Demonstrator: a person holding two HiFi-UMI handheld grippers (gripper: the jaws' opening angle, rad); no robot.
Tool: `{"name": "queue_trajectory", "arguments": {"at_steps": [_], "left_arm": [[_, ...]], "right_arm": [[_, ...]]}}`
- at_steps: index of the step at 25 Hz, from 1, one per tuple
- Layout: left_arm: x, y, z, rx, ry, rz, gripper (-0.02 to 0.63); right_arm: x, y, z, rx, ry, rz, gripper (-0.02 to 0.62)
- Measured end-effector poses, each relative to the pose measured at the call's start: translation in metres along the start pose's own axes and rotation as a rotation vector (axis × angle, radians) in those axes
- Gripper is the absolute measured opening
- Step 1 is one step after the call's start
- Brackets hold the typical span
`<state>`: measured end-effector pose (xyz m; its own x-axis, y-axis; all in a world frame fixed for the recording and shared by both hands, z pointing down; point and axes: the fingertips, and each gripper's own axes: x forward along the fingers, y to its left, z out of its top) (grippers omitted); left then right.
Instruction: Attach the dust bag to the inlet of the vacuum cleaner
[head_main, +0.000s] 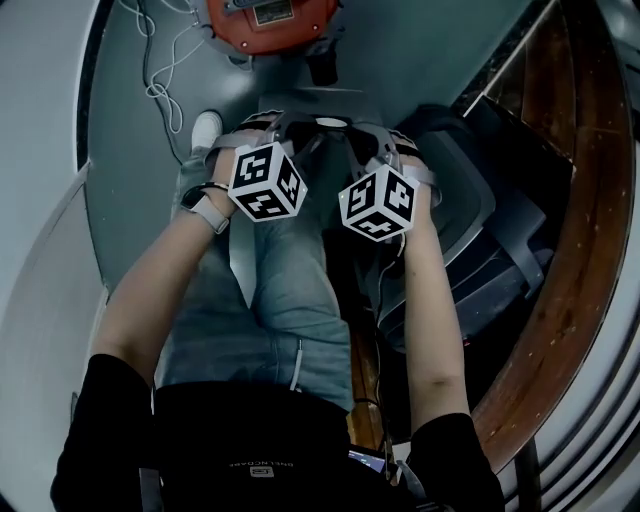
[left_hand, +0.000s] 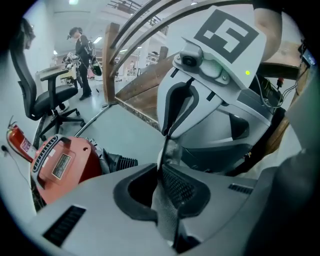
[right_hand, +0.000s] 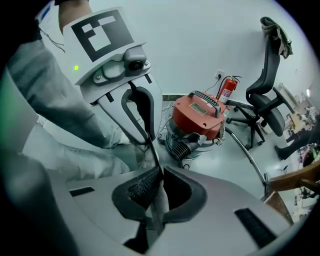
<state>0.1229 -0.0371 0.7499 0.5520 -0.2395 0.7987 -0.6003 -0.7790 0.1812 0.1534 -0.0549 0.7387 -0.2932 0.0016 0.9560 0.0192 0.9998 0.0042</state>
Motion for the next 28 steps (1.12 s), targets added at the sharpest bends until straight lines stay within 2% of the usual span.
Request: {"name": "queue_trajectory", "arguments": {"at_steps": [4,15,21,28], "left_arm": [[0.028,0.013,-0.017,-0.038,0.002,0.030,0.032],[0.083,0.046,-0.052,-0.045,0.010,0.078,0.032],[0.097,0.057,-0.060,-0.045,0.004,0.117,0.032],[0.090,0.070,-0.053,-0.044,-0.034,0.195,0.032]], "right_arm": [[0.032,-0.007,-0.008,-0.001,0.008,-0.020,0.041],[0.103,-0.026,-0.020,-0.023,0.002,-0.052,0.041],[0.120,-0.034,-0.021,-0.086,-0.009,-0.088,0.041],[0.115,-0.050,-0.010,-0.149,-0.033,-0.141,0.041]]}}
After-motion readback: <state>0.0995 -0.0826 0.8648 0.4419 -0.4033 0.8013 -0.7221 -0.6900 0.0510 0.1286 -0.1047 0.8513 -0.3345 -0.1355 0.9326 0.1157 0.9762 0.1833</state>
